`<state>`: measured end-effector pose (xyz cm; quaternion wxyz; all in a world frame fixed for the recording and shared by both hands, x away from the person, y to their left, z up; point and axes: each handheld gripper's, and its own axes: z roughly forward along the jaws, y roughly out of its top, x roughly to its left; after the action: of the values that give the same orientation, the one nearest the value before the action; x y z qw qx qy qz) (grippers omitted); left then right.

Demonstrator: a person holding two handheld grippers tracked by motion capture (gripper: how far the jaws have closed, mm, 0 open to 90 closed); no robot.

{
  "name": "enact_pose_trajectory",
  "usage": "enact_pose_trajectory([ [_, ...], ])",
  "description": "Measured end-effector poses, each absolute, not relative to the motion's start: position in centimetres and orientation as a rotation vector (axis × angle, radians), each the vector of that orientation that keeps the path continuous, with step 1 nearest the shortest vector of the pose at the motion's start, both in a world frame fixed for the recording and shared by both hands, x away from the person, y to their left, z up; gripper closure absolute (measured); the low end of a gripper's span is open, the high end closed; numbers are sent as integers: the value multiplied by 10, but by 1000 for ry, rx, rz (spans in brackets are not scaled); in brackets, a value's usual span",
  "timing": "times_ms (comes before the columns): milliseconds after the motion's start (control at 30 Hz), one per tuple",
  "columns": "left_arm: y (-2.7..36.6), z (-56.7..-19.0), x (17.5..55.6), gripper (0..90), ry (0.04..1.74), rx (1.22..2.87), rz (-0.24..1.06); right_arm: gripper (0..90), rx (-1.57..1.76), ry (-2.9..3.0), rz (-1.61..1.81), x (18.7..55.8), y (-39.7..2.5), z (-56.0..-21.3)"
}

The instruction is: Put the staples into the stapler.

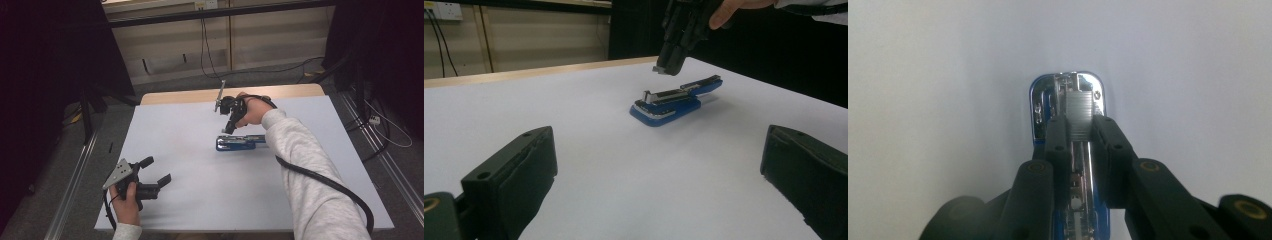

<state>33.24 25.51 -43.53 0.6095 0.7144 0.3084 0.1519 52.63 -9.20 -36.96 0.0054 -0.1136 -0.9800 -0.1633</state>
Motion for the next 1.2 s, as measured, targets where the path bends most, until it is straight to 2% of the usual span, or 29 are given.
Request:
enact_pose_trajectory([
  [1200, 254, -435, 333, 17, 710, 1654, 343, 785, -339, -3054, -500, 522, -85, -390],
])
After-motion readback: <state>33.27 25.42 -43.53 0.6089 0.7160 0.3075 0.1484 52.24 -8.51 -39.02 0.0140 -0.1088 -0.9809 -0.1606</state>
